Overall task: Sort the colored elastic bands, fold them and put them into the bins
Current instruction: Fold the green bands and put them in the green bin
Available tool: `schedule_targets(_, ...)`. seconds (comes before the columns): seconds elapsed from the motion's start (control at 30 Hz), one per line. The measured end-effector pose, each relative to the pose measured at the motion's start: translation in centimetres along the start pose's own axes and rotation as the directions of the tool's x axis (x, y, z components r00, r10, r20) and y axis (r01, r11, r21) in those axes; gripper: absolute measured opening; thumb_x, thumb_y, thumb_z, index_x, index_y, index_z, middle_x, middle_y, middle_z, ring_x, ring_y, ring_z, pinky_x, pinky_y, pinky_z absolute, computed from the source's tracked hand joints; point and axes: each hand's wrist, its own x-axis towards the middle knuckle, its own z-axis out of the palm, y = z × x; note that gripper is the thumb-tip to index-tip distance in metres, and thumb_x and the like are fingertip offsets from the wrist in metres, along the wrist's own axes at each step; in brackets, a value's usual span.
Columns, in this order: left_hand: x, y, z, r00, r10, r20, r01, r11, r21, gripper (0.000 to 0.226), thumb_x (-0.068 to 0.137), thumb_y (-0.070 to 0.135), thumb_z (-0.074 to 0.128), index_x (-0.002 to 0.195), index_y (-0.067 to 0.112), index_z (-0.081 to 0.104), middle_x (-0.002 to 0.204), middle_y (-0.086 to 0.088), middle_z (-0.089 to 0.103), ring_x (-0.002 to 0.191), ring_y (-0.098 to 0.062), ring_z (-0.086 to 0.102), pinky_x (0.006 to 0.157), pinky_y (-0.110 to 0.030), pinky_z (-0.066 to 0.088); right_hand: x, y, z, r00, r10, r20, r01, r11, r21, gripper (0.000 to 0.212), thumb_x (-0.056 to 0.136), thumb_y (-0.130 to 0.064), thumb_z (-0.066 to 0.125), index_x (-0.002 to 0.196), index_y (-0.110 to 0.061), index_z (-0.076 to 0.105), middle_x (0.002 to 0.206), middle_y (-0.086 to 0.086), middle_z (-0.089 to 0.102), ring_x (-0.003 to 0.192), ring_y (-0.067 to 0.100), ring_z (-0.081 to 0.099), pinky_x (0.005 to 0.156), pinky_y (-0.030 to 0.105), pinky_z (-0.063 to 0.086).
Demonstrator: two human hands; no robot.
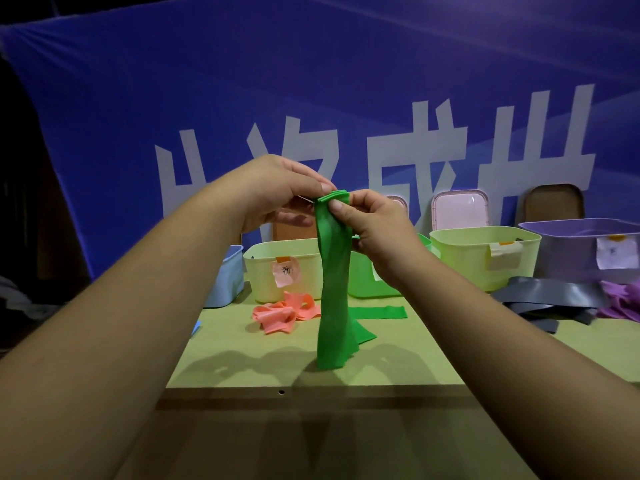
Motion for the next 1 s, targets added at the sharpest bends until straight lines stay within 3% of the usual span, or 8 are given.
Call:
schedule_targets(0.13,-0.2,-0.1,-0.1,1.0,0.016,-0.005,-0.015,0.999,0.046,0.017,0.102,0.024,0.073,0.114,0.016,0.082,0.104,-0.007,0.083,0.1,-0.021,0.08,0.089,-0.036,0.066,0.1,0.1,0.2,1.0,0.017,-0.007,-0.017,1.0,0.023,0.026,0.099,-0.027,0.078,0.117,-0.011,0.07,0.107,0.009,0.079,0.102,0.029,0.078,0.092,0.056,0.064)
schedule_targets(0.23,-0.3,-0.2,-0.3,0.999,0.033,-0.001,-0.033,0.998,0.056,0.016,0.101,0.022,0.073,0.113,0.017,0.083,0.103,-0.007,0.083,0.101,-0.023,0.08,0.091,-0.038,0.066,0.2,0.1,0.2,1.0,0.016,-0.013,-0.016,1.0,0.011,0.029,0.098,-0.027,0.078,0.123,-0.019,0.067,0.113,0.011,0.076,0.104,0.028,0.077,0.091,0.057,0.065)
schedule_targets(0.4,-0.5,-0.2,-0.7,0.994,0.095,0.046,-0.099,0.988,0.12,0.022,0.095,0.014,0.078,0.117,0.02,0.082,0.106,-0.001,0.082,0.103,-0.019,0.079,0.089,-0.033,0.066,0.3,0.0,0.0,1.0,-0.029,-0.004,0.029,0.999,-0.03,0.013,0.101,-0.028,0.075,0.111,-0.02,0.074,0.103,0.005,0.081,0.096,0.02,0.079,0.087,0.047,0.065)
schedule_targets(0.5,-0.4,-0.7,-0.5,0.989,0.145,-0.013,-0.142,0.978,0.154,0.028,0.094,0.009,0.079,0.118,0.025,0.081,0.106,0.003,0.082,0.102,-0.015,0.078,0.086,-0.029,0.065,0.5,-0.3,0.1,0.998,-0.054,-0.028,0.053,0.997,-0.048,0.01,0.099,-0.029,0.077,0.103,-0.02,0.075,0.095,0.001,0.082,0.085,0.01,0.076,0.078,0.035,0.056)
schedule_targets(0.63,0.2,-2.1,0.0,0.973,0.192,-0.126,-0.175,0.976,0.131,0.031,0.095,0.012,0.079,0.122,0.027,0.077,0.109,0.0,0.078,0.103,-0.017,0.077,0.087,-0.033,0.065,0.9,-0.8,0.1,0.997,-0.072,-0.015,0.072,0.997,-0.029,0.017,0.1,-0.028,0.077,0.109,-0.014,0.074,0.099,0.003,0.082,0.095,0.018,0.08,0.081,0.033,0.06)
schedule_targets(0.77,0.3,-4.1,1.0,0.99,0.116,-0.076,-0.122,0.989,-0.08,0.026,0.1,0.02,0.074,0.125,0.016,0.072,0.113,-0.006,0.08,0.108,-0.022,0.078,0.095,-0.041,0.063,1.0,-1.0,0.0,0.996,-0.087,-0.028,0.087,0.996,0.017,0.016,0.101,-0.024,0.075,0.109,-0.011,0.072,0.101,0.006,0.081,0.097,0.023,0.079,0.088,0.04,0.064)
schedule_targets(1.0,0.6,-8.6,4.9,1.0,0.02,0.012,-0.019,0.996,-0.086,0.022,0.104,0.03,0.069,0.123,0.021,0.072,0.112,0.005,0.082,0.109,-0.016,0.077,0.106,-0.048,0.058,1.7,-0.2,-0.7,0.991,-0.083,-0.102,0.087,0.996,0.032,0.017,0.101,-0.028,0.076,0.11,-0.015,0.07,0.105,0.004,0.08,0.104,0.024,0.077,0.089,0.047,0.066)
